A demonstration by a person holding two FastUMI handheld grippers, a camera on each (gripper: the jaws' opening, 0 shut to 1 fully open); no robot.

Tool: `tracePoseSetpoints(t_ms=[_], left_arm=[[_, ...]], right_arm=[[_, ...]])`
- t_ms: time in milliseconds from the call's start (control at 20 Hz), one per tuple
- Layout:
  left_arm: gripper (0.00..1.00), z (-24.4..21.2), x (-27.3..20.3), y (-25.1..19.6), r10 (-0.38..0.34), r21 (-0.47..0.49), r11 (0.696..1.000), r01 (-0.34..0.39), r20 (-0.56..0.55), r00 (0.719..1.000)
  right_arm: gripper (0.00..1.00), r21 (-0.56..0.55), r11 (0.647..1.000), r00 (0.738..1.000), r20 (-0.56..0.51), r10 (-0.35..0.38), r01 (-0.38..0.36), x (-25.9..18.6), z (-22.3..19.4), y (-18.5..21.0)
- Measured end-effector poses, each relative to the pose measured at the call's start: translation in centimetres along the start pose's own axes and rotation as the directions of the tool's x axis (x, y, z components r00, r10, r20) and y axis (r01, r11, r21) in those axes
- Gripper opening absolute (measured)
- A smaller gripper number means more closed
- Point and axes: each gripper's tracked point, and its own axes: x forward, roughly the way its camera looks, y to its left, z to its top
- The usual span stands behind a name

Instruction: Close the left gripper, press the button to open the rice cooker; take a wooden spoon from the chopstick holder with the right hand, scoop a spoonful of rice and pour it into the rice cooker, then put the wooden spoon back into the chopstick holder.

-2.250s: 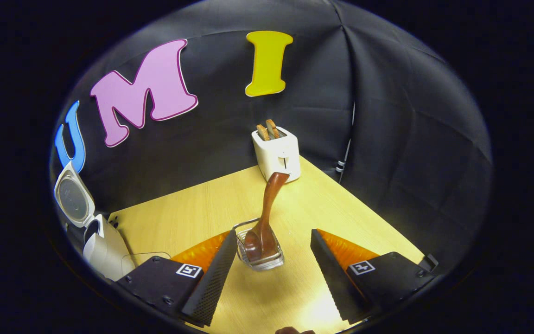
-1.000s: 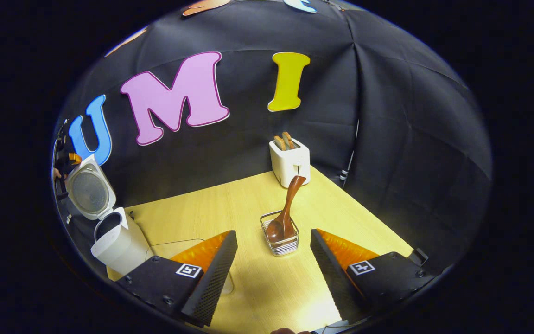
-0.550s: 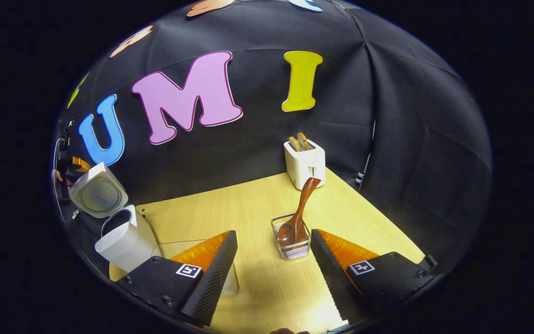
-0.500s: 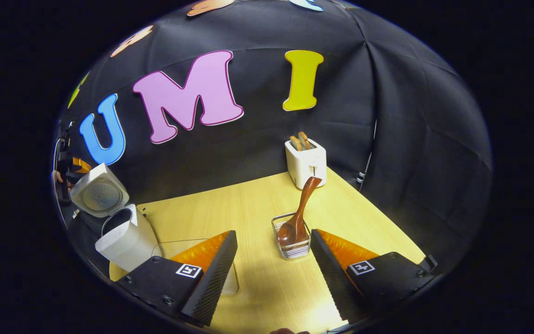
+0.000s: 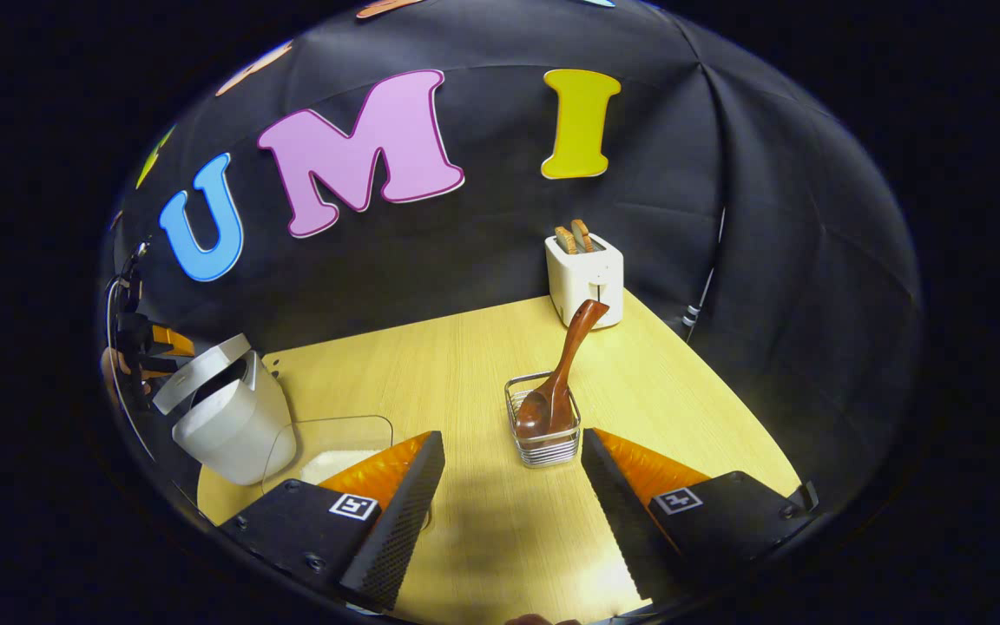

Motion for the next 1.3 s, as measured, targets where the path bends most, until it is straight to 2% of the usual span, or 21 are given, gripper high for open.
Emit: tracePoseSetpoints(t_ms=[300, 550, 1000, 1150, 1300], left_arm=[[0.98, -3.8, 1.0, -0.3, 0.037, -0.037, 0.999, -0.038, -0.025, 0.999], [0.98, -4.5, 1.4, -0.4, 0.084, 0.046, 0.995, -0.085, 0.024, 0.996], [0.98, -4.3, 1.1, -0.6, 0.08, 0.061, 0.994, -0.086, 0.093, 0.992], [0.96, -2.8, -1.0, -0.8, 0.061, 0.074, 0.994, -0.075, 0.18, 0.982], [0.96, -0.2, -4.1, -1.4, -0.004, 0.121, 0.992, -0.033, 0.294, 0.956]], right_arm=[[0.99, -0.068, 0.997, 0.999, -0.008, 0.036, -0.036, -0.4, -0.5, -0.3], [0.99, -0.066, 0.996, 0.998, -0.017, 0.055, -0.056, -0.1, -0.6, -0.6], [0.99, -0.079, 0.99, 0.994, -0.014, 0.112, -0.113, 0.2, -0.6, 1.0], [0.99, -0.1, 0.988, 0.993, 0.015, 0.118, -0.116, -0.2, 0.4, 2.2], [0.99, -0.096, 0.989, 0.992, 0.049, 0.113, -0.108, -1.1, 1.3, 3.7]])
